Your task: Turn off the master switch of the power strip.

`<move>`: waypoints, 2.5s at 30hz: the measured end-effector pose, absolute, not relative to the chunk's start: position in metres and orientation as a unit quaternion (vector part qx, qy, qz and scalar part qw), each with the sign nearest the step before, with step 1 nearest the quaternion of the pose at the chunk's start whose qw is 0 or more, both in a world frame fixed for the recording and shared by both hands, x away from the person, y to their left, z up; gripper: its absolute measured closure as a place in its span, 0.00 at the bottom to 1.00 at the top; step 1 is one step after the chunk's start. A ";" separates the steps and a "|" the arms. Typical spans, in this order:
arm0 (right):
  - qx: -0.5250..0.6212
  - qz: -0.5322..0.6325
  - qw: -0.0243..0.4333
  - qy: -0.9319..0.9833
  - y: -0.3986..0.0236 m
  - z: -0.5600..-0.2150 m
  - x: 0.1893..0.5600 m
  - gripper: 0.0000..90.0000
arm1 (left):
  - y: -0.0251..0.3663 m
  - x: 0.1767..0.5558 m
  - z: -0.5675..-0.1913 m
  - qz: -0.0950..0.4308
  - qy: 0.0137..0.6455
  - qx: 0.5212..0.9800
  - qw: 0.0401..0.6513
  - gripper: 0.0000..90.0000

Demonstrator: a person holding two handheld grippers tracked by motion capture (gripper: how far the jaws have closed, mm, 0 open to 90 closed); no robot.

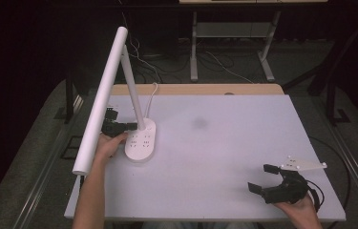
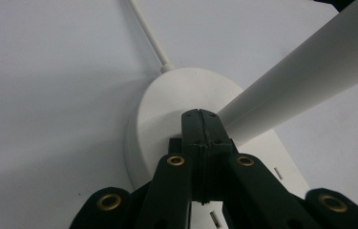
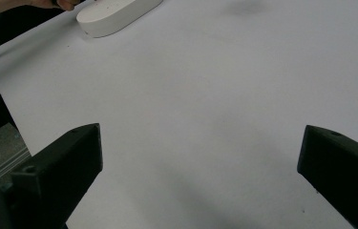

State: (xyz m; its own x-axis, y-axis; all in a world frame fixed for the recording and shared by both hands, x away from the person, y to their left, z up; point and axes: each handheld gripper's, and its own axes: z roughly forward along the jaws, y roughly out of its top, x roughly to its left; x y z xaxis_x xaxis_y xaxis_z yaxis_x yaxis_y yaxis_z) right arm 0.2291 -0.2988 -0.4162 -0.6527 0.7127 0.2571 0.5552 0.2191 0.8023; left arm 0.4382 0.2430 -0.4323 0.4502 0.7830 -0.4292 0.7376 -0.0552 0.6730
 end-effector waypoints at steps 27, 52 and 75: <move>0.413 0.473 0.081 0.774 -0.301 -0.417 0.230 0.01 | 0.255 0.433 -0.413 0.065 0.521 0.713 0.465 1.00; 0.405 0.474 0.078 0.778 -0.296 -0.417 0.231 0.01 | 0.280 0.384 -0.362 0.109 0.523 0.679 0.503 0.93; 0.404 0.475 0.082 0.777 -0.295 -0.416 0.230 0.01 | 0.283 0.316 -0.368 0.098 0.484 0.673 0.550 0.47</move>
State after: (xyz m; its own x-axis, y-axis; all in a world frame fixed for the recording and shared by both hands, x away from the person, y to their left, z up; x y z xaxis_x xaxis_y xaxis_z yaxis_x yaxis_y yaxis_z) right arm 0.2303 -0.2954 -0.4162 -0.6600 0.7059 0.2571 0.5505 0.2216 0.8049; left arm 0.3158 0.2834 -0.3682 0.5120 0.7595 -0.4012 0.5444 0.0744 0.8355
